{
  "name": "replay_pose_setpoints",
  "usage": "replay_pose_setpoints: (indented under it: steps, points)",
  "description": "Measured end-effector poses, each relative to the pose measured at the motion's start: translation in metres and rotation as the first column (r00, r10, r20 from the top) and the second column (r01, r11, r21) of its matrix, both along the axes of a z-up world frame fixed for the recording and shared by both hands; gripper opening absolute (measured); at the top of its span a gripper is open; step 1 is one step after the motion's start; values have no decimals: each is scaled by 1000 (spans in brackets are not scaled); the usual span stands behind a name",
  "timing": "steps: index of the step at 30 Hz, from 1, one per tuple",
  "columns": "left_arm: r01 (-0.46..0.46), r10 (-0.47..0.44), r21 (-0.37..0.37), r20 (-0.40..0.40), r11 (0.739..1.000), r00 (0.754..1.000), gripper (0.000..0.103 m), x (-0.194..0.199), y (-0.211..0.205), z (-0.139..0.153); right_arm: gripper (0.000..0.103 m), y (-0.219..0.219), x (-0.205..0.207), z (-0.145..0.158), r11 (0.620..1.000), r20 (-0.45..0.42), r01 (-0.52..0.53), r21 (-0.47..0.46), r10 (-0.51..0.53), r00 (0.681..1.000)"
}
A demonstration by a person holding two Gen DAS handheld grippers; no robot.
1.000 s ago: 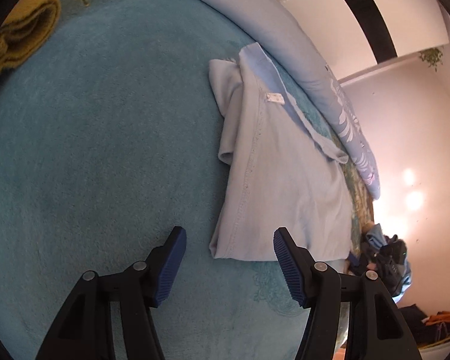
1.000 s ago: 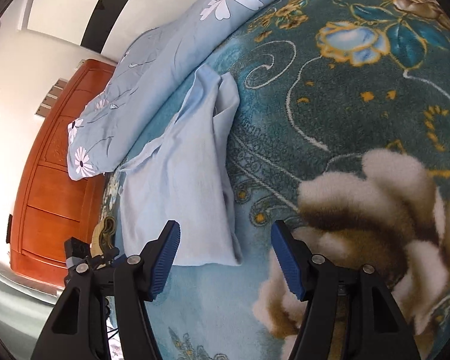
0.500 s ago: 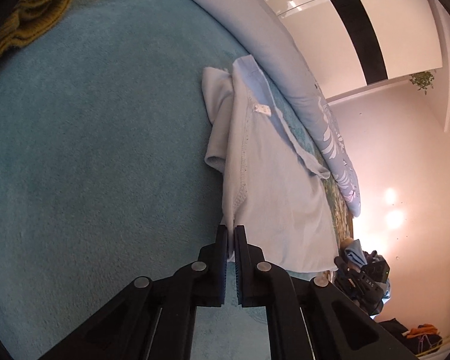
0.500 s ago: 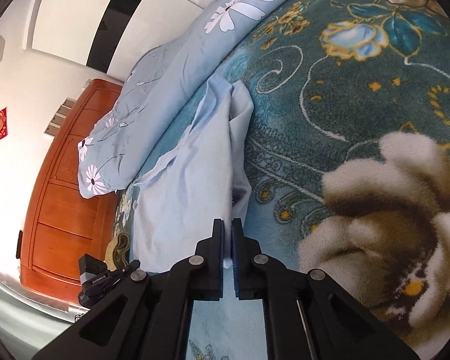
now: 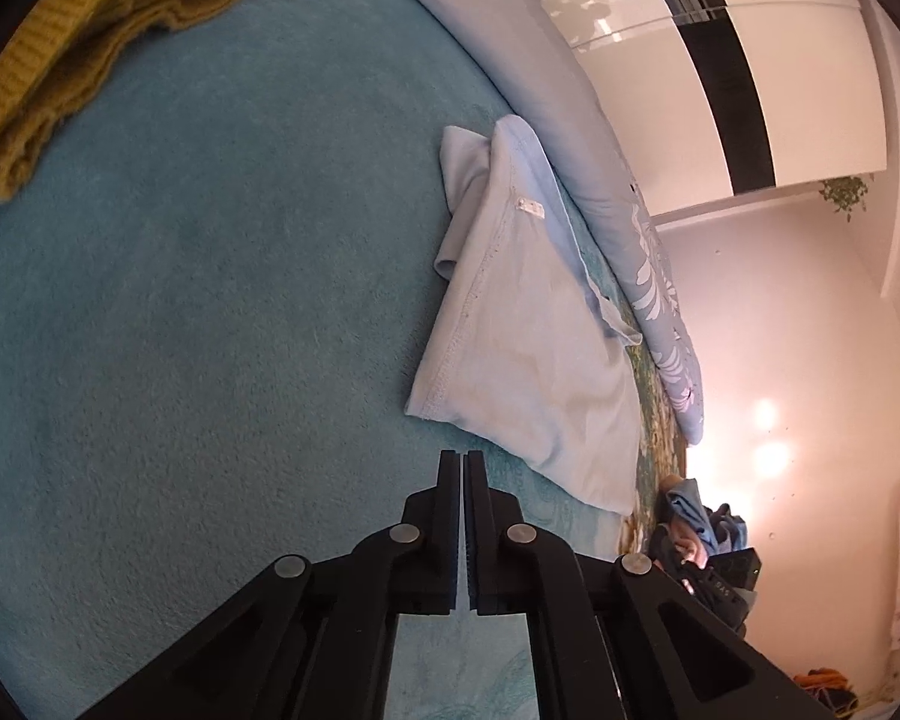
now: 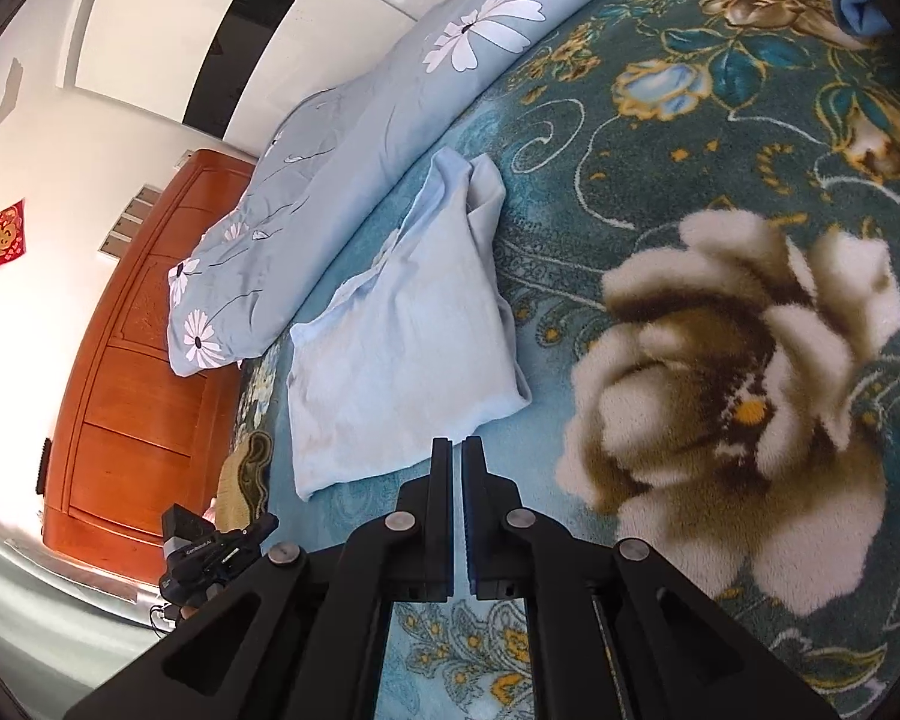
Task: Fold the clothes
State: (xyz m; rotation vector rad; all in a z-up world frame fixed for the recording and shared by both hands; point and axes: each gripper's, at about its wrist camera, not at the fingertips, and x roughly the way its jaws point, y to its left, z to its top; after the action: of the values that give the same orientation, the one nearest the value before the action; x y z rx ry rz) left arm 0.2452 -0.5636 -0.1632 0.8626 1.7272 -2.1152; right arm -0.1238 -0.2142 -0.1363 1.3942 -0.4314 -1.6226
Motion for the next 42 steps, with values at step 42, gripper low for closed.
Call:
replay_pose_setpoints:
  steps: [42]
  points:
    - [-344,344,5,-74,939,936,8,17,53,5,5,0,43,-12,967,52,212,-139,-206,977]
